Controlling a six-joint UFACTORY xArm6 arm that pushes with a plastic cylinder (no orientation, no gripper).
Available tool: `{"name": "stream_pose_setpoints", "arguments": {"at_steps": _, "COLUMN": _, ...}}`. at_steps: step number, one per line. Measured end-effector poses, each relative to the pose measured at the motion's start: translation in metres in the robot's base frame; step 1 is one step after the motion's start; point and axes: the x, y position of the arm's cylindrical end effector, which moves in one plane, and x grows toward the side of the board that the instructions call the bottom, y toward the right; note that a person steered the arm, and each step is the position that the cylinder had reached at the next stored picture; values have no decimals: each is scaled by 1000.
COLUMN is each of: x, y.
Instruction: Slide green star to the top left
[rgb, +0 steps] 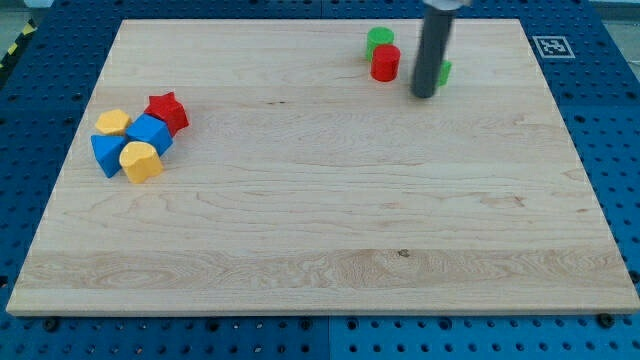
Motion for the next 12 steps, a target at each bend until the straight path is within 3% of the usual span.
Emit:
{"name": "stream_pose_setpoints", "arguments": {"at_steps": 1, "x": 47, "y": 26}}
{"name": "stream_pose_setpoints", "arguments": {"at_steps": 2, "x": 59, "y": 89}}
{"name": "stream_pose_setpoints", "arguments": {"at_steps": 3, "x": -26, "y": 126}}
{"name": "stream_pose_setpoints", "arguments": {"at_steps": 4, "x": -57, "y": 81}}
{"name": "stream_pose_setpoints", "arguments": {"at_steps": 6, "x": 23, "y": -110}}
{"name": "stream_pose_setpoints", "arguments": {"at_steps": 7, "x": 30, "y": -131}}
{"name": "stream_pose_setpoints", "arguments": {"at_steps": 8, "x": 34, "y": -117}}
{"name": "stream_pose_setpoints", "arguments": {"at_steps": 9, "x": 79, "y": -125}}
{"name": "stream_pose_setpoints", "arguments": {"at_steps": 10, "x": 70, "y": -179}}
{"name": "stream_pose_setpoints", "arguments": {"at_steps": 11, "x": 16, "y": -238}}
{"name": "stream_pose_setpoints", "arguments": {"at_steps": 12, "x": 28, "y": -238}}
